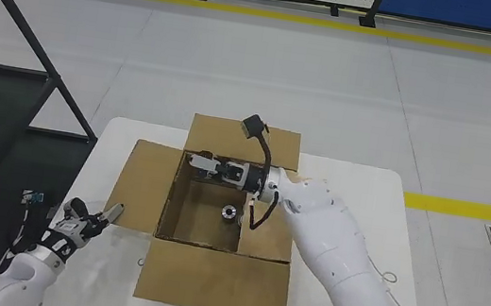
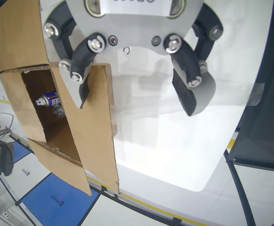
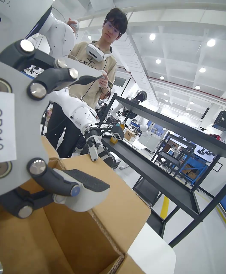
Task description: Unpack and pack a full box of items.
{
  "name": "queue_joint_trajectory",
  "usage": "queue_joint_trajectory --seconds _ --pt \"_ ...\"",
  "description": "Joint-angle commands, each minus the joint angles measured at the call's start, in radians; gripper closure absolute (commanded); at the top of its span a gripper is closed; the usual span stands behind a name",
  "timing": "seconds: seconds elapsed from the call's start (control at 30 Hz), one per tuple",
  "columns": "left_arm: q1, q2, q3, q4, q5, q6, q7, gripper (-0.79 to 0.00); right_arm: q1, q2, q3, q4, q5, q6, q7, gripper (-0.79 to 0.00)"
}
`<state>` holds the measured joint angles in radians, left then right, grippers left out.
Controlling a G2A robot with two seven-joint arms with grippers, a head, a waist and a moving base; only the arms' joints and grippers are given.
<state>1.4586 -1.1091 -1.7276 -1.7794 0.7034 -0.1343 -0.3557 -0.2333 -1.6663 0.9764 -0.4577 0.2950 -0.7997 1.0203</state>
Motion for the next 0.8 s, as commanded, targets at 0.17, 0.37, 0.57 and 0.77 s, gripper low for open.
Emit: queue_joint_trajectory --seconds 0.17,0.37,0.57,0.77 --pt "-0.011 0.000 0.007 0.025 0.004 0.009 0.000 -0.785 -0.075 0.059 0.063 -0.130 -0.039 0.054 0.013 -0.785" --pt "-0.012 0.000 0.004 0.030 0.007 0.014 0.000 -0.785 -0.142 0.089 0.096 -0.256 -0.074 0.109 0.004 -0.785" --pt "-0.015 0.000 0.009 0.051 0.006 0.016 -0.003 -0.785 -0.190 0.111 0.122 -0.340 -0.096 0.152 -0.005 -0.785" --pt "-0.016 -0.001 0.017 0.081 0.002 0.012 -0.007 -0.785 -0.216 0.124 0.133 -0.391 -0.106 0.179 -0.011 -0.785"
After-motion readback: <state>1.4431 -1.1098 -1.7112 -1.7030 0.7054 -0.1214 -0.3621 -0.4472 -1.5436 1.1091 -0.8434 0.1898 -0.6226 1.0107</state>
